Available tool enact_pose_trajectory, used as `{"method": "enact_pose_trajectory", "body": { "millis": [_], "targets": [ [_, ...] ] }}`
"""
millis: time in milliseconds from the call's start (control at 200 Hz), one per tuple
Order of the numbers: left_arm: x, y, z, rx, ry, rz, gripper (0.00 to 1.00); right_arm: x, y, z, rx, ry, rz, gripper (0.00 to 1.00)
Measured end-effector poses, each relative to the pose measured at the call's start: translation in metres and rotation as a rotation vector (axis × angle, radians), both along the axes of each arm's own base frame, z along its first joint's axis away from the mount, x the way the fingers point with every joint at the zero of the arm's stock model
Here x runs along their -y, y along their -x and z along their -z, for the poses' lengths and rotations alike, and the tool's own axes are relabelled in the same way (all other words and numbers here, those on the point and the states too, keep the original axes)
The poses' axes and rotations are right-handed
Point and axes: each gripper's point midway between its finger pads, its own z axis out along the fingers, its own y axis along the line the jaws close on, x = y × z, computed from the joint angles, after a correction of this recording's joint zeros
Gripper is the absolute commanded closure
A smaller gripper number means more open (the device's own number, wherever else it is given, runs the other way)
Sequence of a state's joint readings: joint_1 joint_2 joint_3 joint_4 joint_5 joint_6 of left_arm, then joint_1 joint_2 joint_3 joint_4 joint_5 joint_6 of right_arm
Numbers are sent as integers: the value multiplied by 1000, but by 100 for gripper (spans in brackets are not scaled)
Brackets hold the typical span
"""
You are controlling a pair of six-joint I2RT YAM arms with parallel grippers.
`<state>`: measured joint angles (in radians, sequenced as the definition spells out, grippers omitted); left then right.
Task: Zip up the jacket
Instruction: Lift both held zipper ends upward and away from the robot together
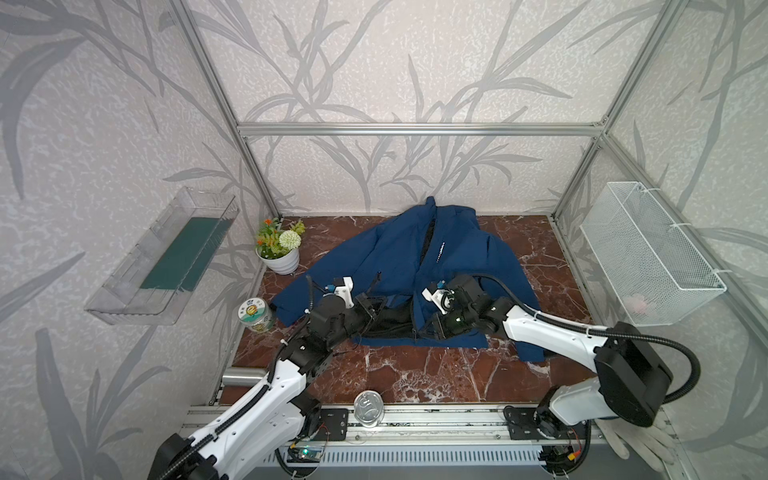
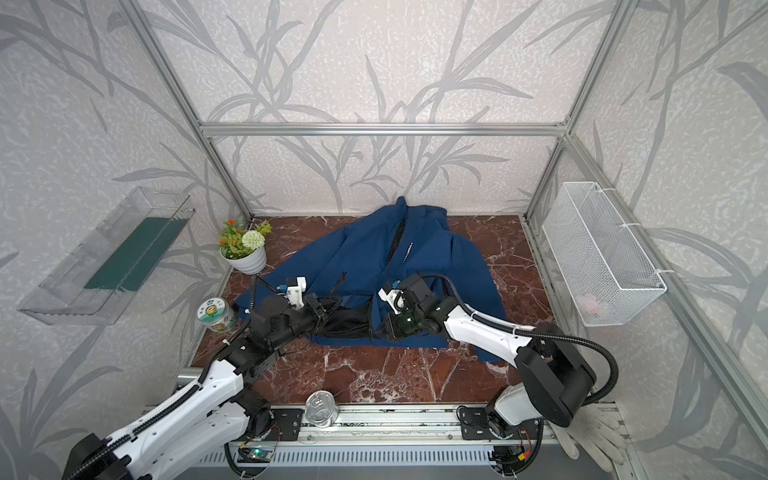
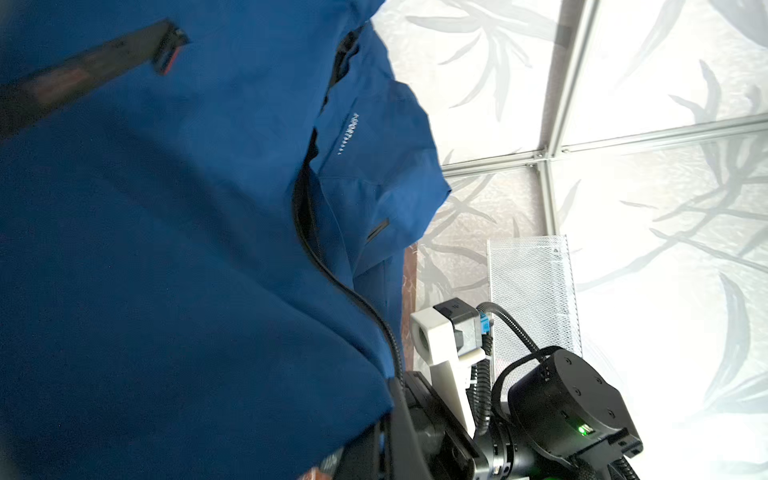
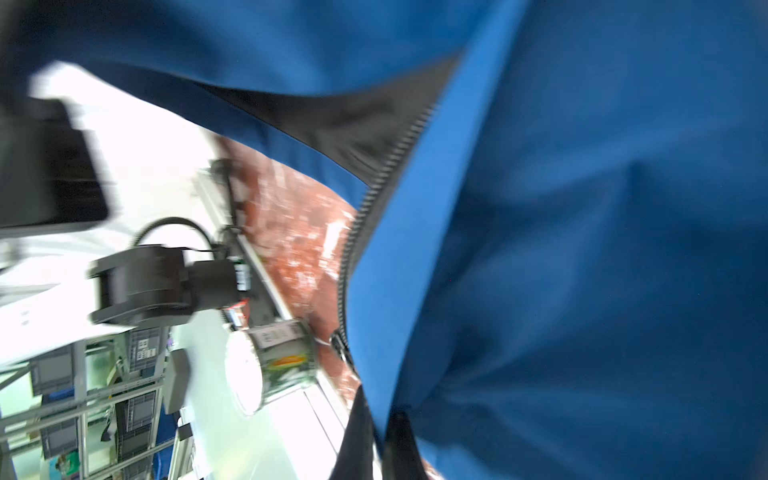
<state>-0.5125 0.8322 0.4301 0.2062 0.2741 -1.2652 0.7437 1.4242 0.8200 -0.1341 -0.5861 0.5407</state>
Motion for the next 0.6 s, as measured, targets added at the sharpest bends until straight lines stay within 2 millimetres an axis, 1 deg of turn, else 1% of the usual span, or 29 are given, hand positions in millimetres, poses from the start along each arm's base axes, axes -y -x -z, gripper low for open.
{"method": "enact_pose_trajectory", "body": {
  "millis": [85,200,285,415,505,600],
  "targets": [
    [1,-9,-23,103,29,-26,100,0,-3,-26,89,-69,8,100],
    [-3,-21,-65,279,70,-87,100,7,-8,-64,234,-165,36,100],
    [-3,-28,-95,376,88,-111,100,14,-10,-85,330,-224,62,100],
    [3,-36,-142,511,143,-124,100,24,-16,-118,484,-278,101,100],
    [10,-37,-160,575,169,-118,100,29,-19,-143,602,-313,119,100],
    [20,-37,-177,633,176,-101,100,34,-23,-159,699,-328,134,100]
  ]
}}
